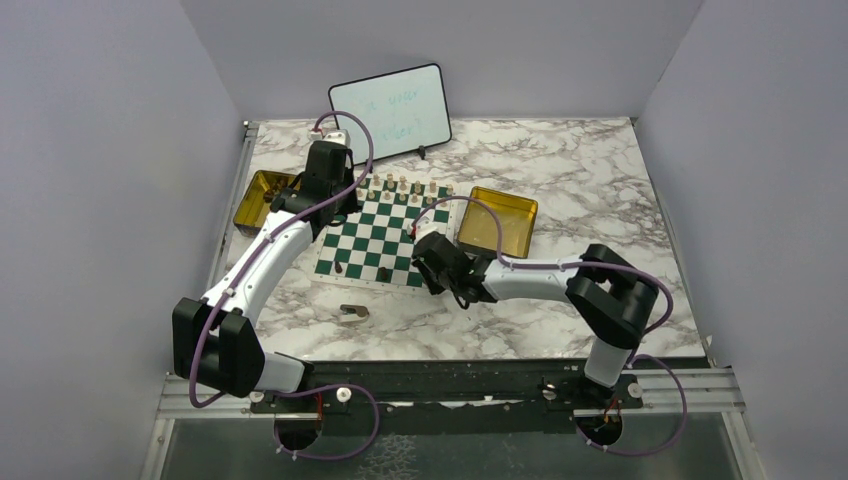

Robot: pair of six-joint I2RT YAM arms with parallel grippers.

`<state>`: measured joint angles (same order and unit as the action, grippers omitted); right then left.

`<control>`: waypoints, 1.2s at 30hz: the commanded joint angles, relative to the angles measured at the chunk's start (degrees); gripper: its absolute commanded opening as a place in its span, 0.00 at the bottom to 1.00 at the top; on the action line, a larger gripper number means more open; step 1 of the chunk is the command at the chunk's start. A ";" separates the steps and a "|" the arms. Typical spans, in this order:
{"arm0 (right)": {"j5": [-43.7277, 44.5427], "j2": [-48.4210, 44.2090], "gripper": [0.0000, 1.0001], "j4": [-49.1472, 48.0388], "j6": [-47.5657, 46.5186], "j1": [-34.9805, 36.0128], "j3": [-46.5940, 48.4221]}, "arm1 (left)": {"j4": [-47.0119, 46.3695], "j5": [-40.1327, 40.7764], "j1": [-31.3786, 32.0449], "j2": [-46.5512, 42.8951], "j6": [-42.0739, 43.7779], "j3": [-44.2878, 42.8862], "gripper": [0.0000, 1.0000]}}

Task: Set up the chess pieces on the board
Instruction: Place the chess piece on the chessboard.

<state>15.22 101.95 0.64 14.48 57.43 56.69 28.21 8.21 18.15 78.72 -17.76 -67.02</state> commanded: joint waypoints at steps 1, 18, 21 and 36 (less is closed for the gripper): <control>2.52 1.58 0.21 3.43 0.95 0.50 1.95 | -1.83 -0.25 0.39 -1.81 0.32 0.66 0.18; -0.04 -3.25 0.54 2.21 3.64 0.45 3.18 | -1.83 -1.41 0.39 -1.80 0.01 0.84 0.18; -0.19 -5.33 0.56 2.26 4.01 0.50 3.46 | -1.81 -2.10 0.39 -1.69 -0.20 0.78 0.18; -7.39 -24.08 0.58 -27.58 5.50 -0.33 -12.22 | -1.64 -21.96 0.40 -1.94 -5.56 -1.09 0.18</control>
<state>11.35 82.11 -11.90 18.26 57.36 49.82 27.94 -3.66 18.15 78.54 -20.38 -66.72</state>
